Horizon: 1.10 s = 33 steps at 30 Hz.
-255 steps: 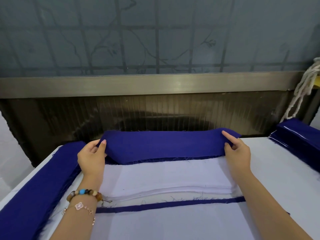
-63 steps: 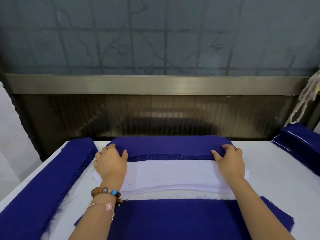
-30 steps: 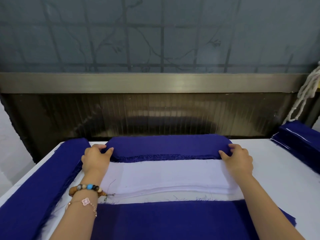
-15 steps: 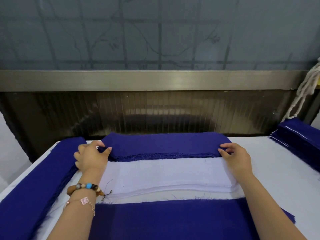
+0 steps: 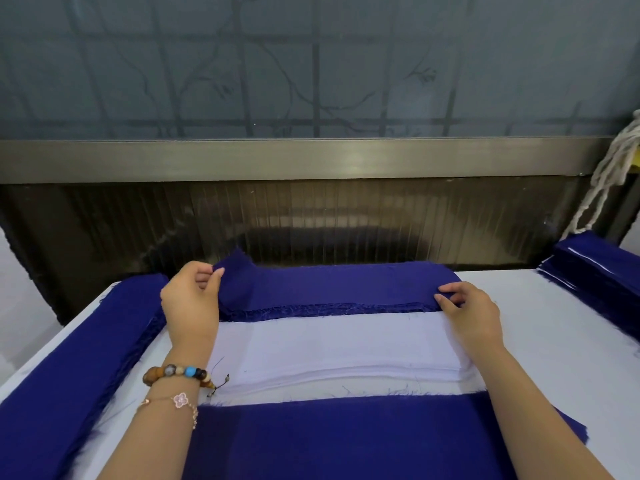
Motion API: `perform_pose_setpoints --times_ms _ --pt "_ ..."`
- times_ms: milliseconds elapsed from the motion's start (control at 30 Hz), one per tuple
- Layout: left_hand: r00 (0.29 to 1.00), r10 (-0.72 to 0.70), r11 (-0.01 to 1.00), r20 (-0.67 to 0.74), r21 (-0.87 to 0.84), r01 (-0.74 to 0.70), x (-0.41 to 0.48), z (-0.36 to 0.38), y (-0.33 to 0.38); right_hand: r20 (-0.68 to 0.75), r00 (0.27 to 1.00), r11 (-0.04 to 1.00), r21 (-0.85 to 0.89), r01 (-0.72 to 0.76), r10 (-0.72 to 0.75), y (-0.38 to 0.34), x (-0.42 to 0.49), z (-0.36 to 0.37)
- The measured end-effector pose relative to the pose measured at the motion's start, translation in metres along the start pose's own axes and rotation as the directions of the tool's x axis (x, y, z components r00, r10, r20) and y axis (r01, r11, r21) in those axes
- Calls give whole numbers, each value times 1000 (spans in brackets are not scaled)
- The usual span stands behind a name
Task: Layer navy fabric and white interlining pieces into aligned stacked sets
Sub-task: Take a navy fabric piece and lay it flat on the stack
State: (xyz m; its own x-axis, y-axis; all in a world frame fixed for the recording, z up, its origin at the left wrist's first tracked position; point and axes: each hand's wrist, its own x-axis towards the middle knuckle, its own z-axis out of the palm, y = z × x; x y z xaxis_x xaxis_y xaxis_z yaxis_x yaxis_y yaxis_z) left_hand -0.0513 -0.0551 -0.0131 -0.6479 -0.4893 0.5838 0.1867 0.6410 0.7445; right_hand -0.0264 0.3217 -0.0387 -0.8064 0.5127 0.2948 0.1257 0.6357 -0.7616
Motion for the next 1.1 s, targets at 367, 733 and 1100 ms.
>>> perform_pose_setpoints --times_ms 367,733,1100 --pt "993 106 986 -54 136 -97 2 -10 -9 -11 1000 1000 -27 4 -4 -1 -3 0" --pt "988 137 991 -75 11 -137 3 -6 -13 -16 1000 1000 -23 -20 19 0 -2 2" --pt "966 -135 876 220 -429 220 5 -3 -10 104 941 865 -371 338 -323 -8 -8 -3"
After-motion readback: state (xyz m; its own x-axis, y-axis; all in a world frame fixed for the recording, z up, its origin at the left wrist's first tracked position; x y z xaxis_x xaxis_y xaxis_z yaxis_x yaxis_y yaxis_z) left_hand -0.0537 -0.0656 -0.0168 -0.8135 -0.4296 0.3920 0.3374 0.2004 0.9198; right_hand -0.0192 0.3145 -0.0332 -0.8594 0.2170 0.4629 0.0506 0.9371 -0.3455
